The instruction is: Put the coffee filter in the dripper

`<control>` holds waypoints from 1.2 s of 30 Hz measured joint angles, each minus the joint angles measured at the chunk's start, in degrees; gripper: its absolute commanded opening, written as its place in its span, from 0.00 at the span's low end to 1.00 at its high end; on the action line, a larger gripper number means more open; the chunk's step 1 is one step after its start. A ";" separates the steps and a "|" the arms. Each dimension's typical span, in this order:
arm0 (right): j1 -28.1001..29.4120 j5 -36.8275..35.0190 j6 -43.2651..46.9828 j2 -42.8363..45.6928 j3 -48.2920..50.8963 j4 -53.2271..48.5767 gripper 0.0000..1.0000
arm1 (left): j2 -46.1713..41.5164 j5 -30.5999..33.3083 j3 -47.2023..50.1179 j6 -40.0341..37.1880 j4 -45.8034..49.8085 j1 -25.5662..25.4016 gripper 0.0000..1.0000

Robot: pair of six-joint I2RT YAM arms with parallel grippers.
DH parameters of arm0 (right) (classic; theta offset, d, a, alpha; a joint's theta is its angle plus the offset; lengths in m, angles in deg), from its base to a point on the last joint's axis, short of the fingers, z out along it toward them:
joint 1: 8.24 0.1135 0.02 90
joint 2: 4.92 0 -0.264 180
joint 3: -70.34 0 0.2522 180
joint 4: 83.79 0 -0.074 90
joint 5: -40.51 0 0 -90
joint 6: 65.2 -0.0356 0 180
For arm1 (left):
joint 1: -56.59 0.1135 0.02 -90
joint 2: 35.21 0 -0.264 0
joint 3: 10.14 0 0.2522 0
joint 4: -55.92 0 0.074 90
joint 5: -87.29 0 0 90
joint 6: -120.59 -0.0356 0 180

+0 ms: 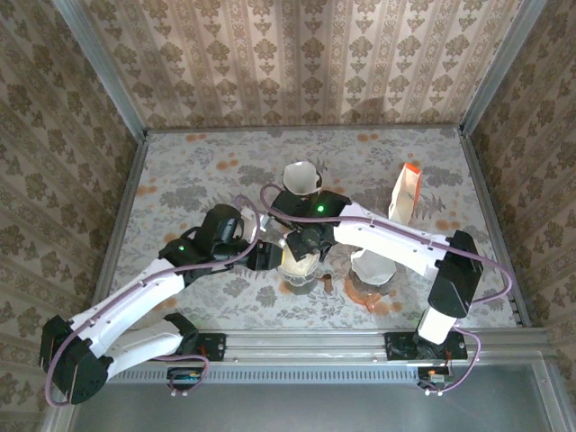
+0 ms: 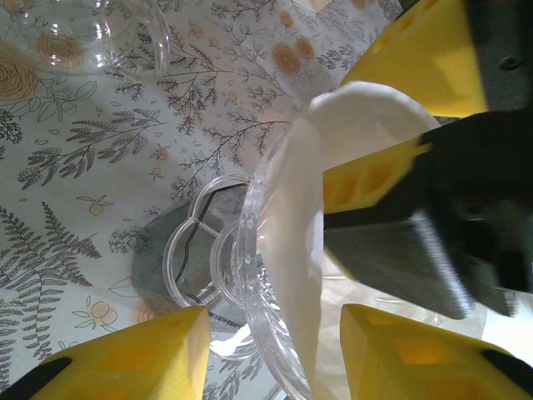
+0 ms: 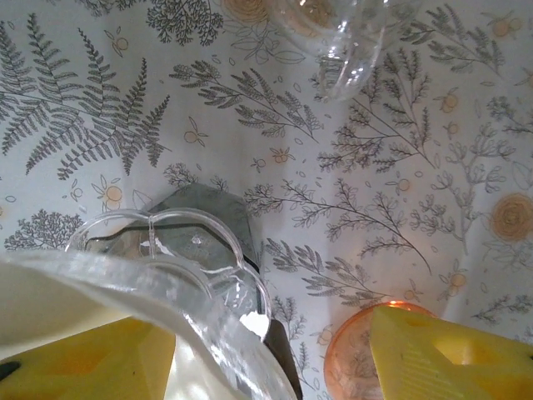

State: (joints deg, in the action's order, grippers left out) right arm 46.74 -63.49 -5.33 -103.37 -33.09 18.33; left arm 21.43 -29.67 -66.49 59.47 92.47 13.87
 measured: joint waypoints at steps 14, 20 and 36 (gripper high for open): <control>-0.22 1.60 -0.02 -0.94 3.78 3.28 0.65 | 0.92 0.00 0.96 0.00 -0.24 0.00 0.47; -0.26 1.99 -0.02 -0.94 4.44 4.02 0.65 | 1.07 -0.02 0.96 0.00 -0.46 0.00 0.46; -0.42 -3.69 -1.57 8.81 2.27 3.72 0.68 | 1.16 -0.17 1.22 0.07 -1.22 0.00 0.49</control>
State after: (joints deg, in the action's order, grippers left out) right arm 46.33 -67.19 -6.90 -94.57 -30.82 22.05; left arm 22.59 -29.84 -65.27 59.54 91.25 13.87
